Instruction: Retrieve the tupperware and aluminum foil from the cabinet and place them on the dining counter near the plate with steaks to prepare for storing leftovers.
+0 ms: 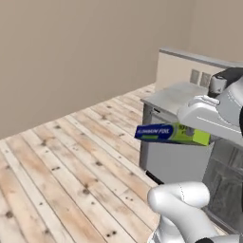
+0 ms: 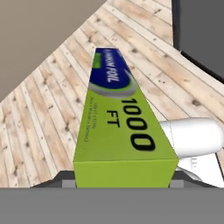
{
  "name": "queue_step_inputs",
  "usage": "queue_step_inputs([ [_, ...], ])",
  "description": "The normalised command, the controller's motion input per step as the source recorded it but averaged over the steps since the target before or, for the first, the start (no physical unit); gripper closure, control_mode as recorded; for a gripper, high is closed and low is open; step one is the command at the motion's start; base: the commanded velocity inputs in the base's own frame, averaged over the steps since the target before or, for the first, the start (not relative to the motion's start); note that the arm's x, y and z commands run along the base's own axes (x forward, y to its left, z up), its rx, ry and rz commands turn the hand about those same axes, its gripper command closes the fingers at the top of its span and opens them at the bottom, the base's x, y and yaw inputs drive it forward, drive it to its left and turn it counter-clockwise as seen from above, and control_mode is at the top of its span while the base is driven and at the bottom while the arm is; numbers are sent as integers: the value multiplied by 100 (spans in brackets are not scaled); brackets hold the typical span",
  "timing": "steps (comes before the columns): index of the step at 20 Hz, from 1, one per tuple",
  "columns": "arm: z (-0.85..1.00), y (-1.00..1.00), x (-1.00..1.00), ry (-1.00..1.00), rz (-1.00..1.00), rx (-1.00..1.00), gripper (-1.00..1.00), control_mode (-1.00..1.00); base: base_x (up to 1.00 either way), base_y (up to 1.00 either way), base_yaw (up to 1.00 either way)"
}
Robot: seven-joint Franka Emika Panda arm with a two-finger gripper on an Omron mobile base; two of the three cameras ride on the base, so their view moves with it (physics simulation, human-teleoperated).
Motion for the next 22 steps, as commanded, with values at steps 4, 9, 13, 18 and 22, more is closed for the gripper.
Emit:
queue_step_inputs([
  [4, 0, 0, 0, 0, 0, 0, 100, 100, 100, 86, -47],
  [9, 0, 0, 0, 0, 0, 0, 100, 100, 100, 97, -50],
  [13, 0, 0, 0, 0, 0, 0, 100, 100, 99, 100, -51],
  [18, 0, 0, 0, 0, 0, 0, 100, 100, 89, 100, -45],
  [22, 0, 0, 0, 0, 0, 0, 100, 100, 82, 100, -34],
])
